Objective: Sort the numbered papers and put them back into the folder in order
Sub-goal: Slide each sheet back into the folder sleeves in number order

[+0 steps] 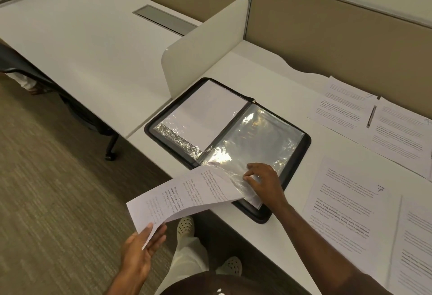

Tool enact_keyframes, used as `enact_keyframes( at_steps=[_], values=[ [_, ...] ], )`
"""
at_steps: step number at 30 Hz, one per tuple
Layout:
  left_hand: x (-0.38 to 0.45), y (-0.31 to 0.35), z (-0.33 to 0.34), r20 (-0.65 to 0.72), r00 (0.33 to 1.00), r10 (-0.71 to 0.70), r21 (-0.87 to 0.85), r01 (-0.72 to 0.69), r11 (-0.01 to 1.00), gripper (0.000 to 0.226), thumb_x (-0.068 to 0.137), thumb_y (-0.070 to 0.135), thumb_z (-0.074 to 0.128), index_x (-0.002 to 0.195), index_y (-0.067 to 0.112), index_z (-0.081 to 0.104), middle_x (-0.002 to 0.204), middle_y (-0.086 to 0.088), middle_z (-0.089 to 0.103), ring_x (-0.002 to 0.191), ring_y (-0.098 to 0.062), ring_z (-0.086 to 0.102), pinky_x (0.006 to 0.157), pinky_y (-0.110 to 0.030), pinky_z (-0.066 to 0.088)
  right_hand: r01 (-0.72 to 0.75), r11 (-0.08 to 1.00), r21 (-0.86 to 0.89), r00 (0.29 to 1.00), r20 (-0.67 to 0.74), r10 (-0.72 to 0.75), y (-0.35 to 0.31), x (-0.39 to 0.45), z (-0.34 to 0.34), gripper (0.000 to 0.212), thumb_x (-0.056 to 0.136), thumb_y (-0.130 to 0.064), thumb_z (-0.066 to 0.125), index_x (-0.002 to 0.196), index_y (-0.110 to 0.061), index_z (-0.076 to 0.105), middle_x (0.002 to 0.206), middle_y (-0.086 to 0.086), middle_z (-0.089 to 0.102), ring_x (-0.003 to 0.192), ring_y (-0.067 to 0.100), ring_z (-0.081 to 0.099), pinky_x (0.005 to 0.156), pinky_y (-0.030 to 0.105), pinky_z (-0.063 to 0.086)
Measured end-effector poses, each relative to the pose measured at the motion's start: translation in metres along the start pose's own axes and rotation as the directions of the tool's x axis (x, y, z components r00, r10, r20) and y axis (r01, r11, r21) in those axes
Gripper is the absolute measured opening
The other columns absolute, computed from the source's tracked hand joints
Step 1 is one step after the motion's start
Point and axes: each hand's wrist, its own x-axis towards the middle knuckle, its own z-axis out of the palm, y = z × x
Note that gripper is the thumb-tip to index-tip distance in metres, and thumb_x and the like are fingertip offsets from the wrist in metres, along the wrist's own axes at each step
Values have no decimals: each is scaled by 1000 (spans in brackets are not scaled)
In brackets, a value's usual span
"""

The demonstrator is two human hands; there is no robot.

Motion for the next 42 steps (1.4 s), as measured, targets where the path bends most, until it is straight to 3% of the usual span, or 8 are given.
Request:
enact_keyframes(
  at_steps=[3, 11, 15, 28, 33, 38, 42],
  values=[
    [-2, -6, 3, -28, 999, 31, 1, -31, 1000, 34, 100, 7, 56, 133, -1, 55, 114, -26, 69, 81, -26, 77, 59, -31, 62, -6, 1000, 22, 1000, -8, 6, -2, 1, -2, 4, 87, -29, 77, 90, -27, 76, 119, -10, 71, 115, 8, 59, 104, 44, 47],
    [-9, -13, 17, 7, 1000, 3, -18, -3, 1000, 25, 101, 10, 54, 126, 7, 59, 104, -21, 74, 88, -29, 76, 63, -34, 63, -28, 998, 59, 1000, 15, 28, -3, 2, -4, 4, 87, -28, 77, 91, -28, 75, 124, -9, 69, 118, 10, 57, 105, 46, 46],
    [-14, -22, 22, 5, 1000, -12, 7, 12, 1000, 26, 102, 12, 53, 127, 8, 59, 114, -24, 71, 98, -35, 73, 65, -36, 64, -63, 994, 85, 998, 36, 60, -1, 2, -3, 5, 85, -29, 79, 89, -29, 76, 127, -12, 67, 118, 8, 56, 106, 46, 44],
    [-7, -24, 23, -129, 972, 198, 106, -185, 977, 18, 103, 13, 54, 117, 8, 63, 112, -22, 71, 99, -38, 71, 62, -33, 63, -42, 998, 36, 998, 46, 40, -9, 4, -11, 8, 87, -32, 78, 90, -37, 71, 126, -11, 68, 119, 7, 55, 107, 40, 45],
    [-18, -36, 37, -82, 991, 106, 39, -103, 994, 24, 103, 14, 52, 125, 8, 60, 112, -20, 71, 103, -38, 69, 68, -40, 64, -43, 999, 8, 997, 65, 43, -11, 4, -12, 10, 87, -35, 76, 90, -41, 68, 128, -11, 66, 119, 8, 54, 106, 45, 44],
    [-15, -37, 38, -37, 999, 11, 140, -5, 990, 26, 98, 18, 61, 124, 18, 63, 109, -18, 73, 104, -42, 68, 89, -61, 56, -81, 996, 35, 995, 62, 79, -16, 2, -16, 9, 87, -34, 75, 90, -40, 69, 129, -9, 66, 121, 11, 53, 109, 47, 42],
    [-15, -35, 36, -28, 1000, 13, 170, -8, 985, 21, 97, 17, 63, 118, 18, 65, 104, -16, 75, 100, -39, 70, 90, -62, 55, -88, 992, 88, 994, -64, 93, -20, -5, -19, 6, 89, -40, 68, 95, -40, 69, 128, -17, 62, 122, 9, 53, 108, 40, 40]
  ],
)
